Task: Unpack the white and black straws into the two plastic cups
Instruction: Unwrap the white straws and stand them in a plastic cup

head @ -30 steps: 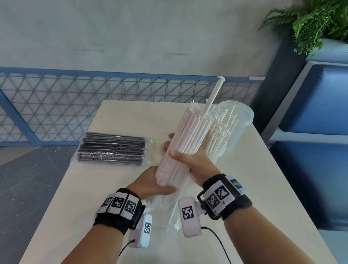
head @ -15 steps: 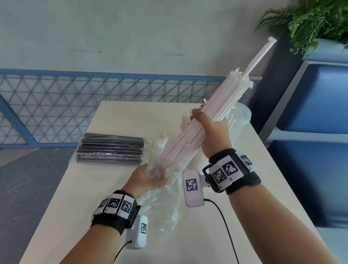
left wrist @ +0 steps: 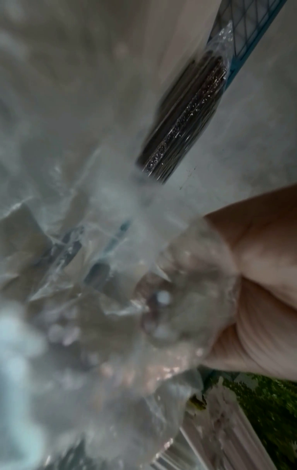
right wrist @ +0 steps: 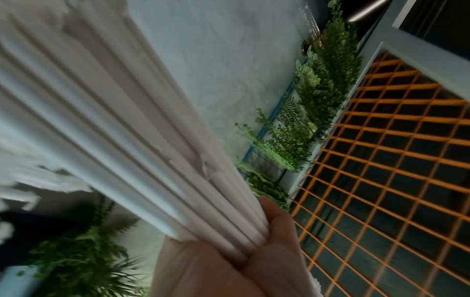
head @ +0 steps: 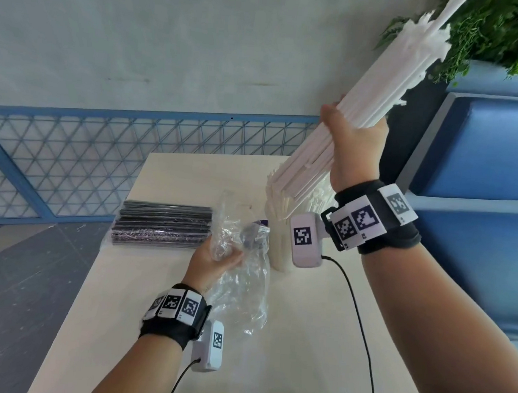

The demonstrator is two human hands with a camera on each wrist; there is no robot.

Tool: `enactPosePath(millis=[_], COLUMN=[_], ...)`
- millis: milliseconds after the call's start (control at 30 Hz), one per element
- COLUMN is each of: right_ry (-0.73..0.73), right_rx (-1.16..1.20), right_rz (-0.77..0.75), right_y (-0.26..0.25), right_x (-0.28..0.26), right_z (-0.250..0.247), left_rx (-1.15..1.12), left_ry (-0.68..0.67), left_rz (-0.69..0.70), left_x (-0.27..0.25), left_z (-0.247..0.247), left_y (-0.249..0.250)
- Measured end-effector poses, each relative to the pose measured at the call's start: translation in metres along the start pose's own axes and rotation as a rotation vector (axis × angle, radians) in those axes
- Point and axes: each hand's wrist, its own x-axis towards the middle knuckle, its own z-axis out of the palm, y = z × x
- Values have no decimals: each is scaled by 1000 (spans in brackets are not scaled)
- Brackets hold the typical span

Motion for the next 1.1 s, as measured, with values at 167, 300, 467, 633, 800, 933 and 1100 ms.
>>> enactPosePath(millis=[167, 300, 467, 633, 800, 933, 1100], right_ry=[-8, -39, -32, -62, -109, -153, -254], right_rx=[-168, -277, -366, -463, -497, -511, -718], right_rz=[-93, -17, 84, 182, 299, 315, 163], right_y=[5, 34, 66, 96, 114, 117, 112], right_x=[-3, -14, -23, -31, -33, -37, -47], right_z=[2, 0, -8, -15, -23, -24, -39], left_rx=[-36, -16, 45, 11, -29, -110, -231], left_ry=[28, 45, 57, 99, 122, 135, 174], left_rz=[9, 49, 79, 48, 22, 4, 25], left_x=[2, 3, 0, 0, 5, 5, -1], left_z=[1, 3, 8, 11, 8, 9, 11], left_y=[-2, 1, 8, 8, 8, 13, 24])
